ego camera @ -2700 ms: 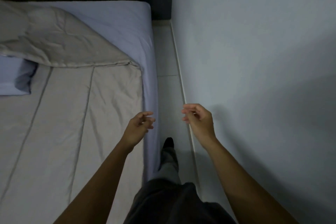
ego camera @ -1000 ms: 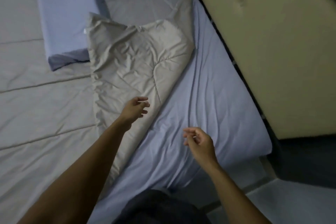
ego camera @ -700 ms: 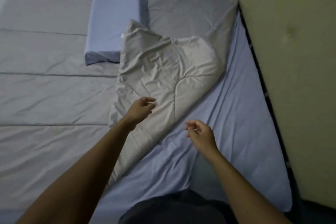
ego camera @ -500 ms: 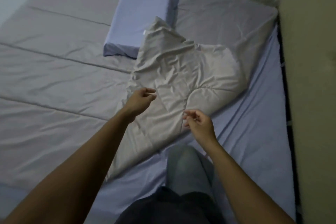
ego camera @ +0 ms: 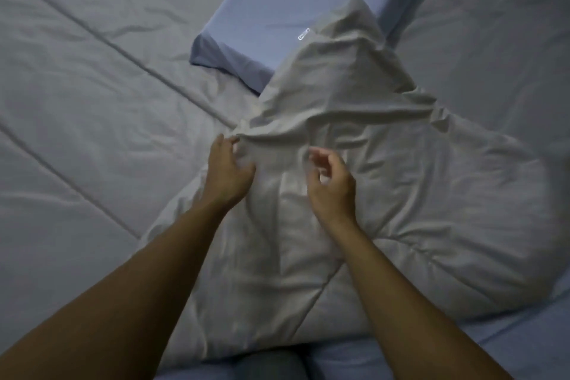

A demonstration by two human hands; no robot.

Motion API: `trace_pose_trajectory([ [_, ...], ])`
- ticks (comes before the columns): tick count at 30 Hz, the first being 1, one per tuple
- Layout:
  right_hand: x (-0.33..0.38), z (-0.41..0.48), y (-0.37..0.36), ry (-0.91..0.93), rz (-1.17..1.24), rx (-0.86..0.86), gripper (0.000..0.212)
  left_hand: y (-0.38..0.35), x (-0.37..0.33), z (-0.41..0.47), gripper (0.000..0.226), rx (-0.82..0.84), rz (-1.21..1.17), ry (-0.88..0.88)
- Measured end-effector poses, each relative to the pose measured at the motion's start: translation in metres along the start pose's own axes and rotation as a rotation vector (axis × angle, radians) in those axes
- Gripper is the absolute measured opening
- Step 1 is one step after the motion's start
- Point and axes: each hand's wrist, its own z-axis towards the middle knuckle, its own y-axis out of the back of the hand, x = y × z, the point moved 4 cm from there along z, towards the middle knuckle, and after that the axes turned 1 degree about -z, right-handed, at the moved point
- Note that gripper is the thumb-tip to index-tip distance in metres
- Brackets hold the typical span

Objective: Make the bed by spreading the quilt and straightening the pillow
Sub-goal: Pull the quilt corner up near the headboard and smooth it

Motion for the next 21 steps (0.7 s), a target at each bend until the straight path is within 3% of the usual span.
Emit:
trace_pose_trajectory([
  [4,0.007,0.072,0.001,0.291,-0.095,-0.167,0.040,-0.018,0.021,0.034,0.100,-0.091,0.026,0.141],
  [7,0.014,0.117,0.002,0.403,-0.203,-0.267,0.049,-0.024,0.025,0.025,0.079,-0.039,0.197,0.127],
  [9,0.015,0.138,-0.002,0.369,-0.241,-0.237,0.062,-0.029,0.022,0.010,0.053,0.015,0.292,0.043],
  [12,0.010,0.148,-0.009,0.312,-0.314,-0.155,0.085,-0.037,0.020,-0.017,0.037,0.062,0.390,-0.017],
  [16,-0.016,0.133,-0.012,0.151,-0.551,0.041,0.107,-0.045,0.037,-0.042,0.045,0.153,0.397,-0.180],
  [21,-0.041,0.090,0.001,0.016,-0.527,0.083,0.118,-0.032,0.041,-0.072,0.056,0.249,0.302,-0.184],
])
